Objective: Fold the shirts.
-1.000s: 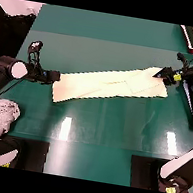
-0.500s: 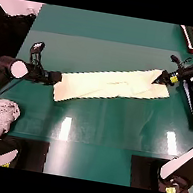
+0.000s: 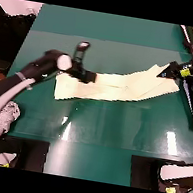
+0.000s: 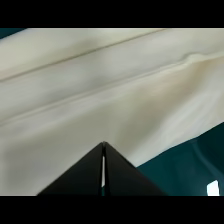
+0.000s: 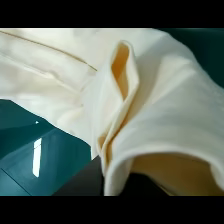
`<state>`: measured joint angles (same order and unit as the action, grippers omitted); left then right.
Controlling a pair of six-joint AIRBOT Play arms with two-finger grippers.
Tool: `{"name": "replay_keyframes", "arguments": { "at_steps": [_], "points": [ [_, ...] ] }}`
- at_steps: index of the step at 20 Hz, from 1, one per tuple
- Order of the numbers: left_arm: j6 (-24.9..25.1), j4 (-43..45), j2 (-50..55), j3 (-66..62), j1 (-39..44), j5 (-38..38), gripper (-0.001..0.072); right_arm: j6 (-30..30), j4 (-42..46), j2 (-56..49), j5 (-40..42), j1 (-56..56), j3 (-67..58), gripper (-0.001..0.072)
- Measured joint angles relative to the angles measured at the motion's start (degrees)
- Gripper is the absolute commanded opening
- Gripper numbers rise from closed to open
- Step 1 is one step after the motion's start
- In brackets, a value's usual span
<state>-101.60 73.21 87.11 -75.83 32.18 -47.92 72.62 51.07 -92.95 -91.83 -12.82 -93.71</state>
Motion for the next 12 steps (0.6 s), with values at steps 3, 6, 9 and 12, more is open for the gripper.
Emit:
{"name": "replay_keyframes", "arguments": {
  "at_steps": [3, 6, 9, 12],
  "points": [
    [2.71, -2.80, 9.33, -8.17, 3.78, 0.26, 0.0027, 1.77, -0.04, 6.80, 3.21, 2.71, 2.93, 0.0023],
    [4.07, -4.52, 15.21, -13.44, 5.44, -0.28, 0.0027, 3.21, -0.07, 11.37, 5.16, 6.34, 4.11, 0.0024],
    [5.14, -5.35, 17.44, -15.63, 5.86, -1.09, 0.0027, 4.66, -0.02, 13.66, 6.82, 10.32, 4.52, 0.0023],
    [5.97, -5.81, 18.01, -17.88, 4.33, -4.37, 0.0027, 5.88, -0.04, 14.51, 8.68, 14.51, 4.66, 0.0023]
  ]
}}
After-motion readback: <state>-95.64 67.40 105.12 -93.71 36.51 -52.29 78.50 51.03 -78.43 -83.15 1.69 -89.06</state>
